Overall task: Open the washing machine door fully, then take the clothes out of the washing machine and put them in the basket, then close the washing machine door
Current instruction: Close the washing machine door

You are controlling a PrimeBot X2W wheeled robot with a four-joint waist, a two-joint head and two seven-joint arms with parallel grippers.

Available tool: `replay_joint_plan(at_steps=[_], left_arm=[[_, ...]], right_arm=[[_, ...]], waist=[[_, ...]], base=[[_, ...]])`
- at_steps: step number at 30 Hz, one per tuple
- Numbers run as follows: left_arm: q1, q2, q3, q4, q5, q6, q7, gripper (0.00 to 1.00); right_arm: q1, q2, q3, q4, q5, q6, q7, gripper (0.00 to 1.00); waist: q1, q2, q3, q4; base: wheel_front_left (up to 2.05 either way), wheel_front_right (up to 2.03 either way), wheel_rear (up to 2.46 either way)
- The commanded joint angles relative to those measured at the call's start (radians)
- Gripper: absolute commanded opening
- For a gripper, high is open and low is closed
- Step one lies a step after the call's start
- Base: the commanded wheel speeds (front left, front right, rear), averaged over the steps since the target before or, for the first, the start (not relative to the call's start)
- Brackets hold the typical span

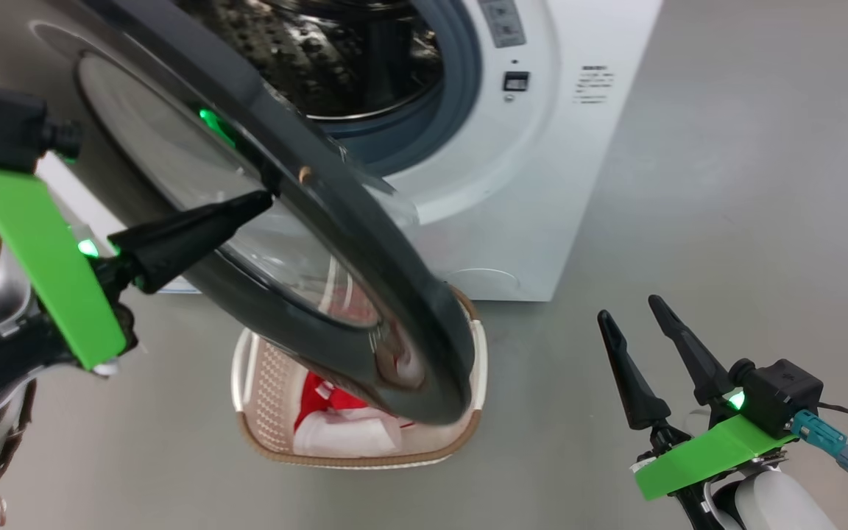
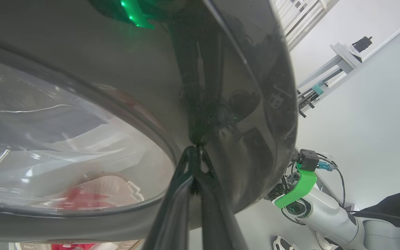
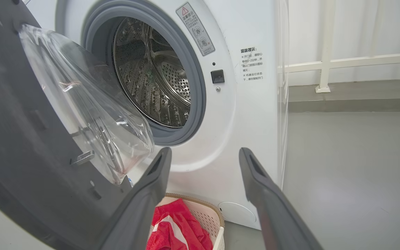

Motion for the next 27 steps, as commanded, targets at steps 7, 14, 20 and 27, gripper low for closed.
replay_joint_plan(at_steps=[7, 14, 20, 27], left_arm=[[-0.114, 0.054, -0.051, 0.046, 0.013, -0.007, -0.143, 0.0], [-0.175, 0.07, -0.094, 0.117, 0.016, -0.007, -0.259, 0.0], [-0.217, 0.097, -0.132, 0.179, 0.008, -0.007, -0.345, 0.0], [-0.232, 0.117, -0.194, 0.215, -0.016, -0.007, -0.405, 0.0]], right_arm=[[-0.012, 0.014, 0.003, -0.034, -0.004, 0.006, -0.006, 1.0], [-0.022, 0.027, -0.004, -0.04, -0.004, 0.006, -0.006, 1.0], [-0.025, 0.038, -0.015, -0.044, -0.005, 0.006, -0.006, 1.0], [-0.023, 0.045, -0.023, -0.045, -0.007, 0.006, -0.006, 1.0]], waist=[[0.0, -0.0001, 0.032, -0.094], [0.0, -0.0001, 0.052, -0.142], [0.0, -0.0001, 0.067, -0.181], [0.0, -0.0001, 0.067, -0.193]], base=[[0.0, 0.0, 0.0], [0.0, 0.0, 0.0], [0.0, 0.0, 0.0], [0.0, 0.0, 0.0]])
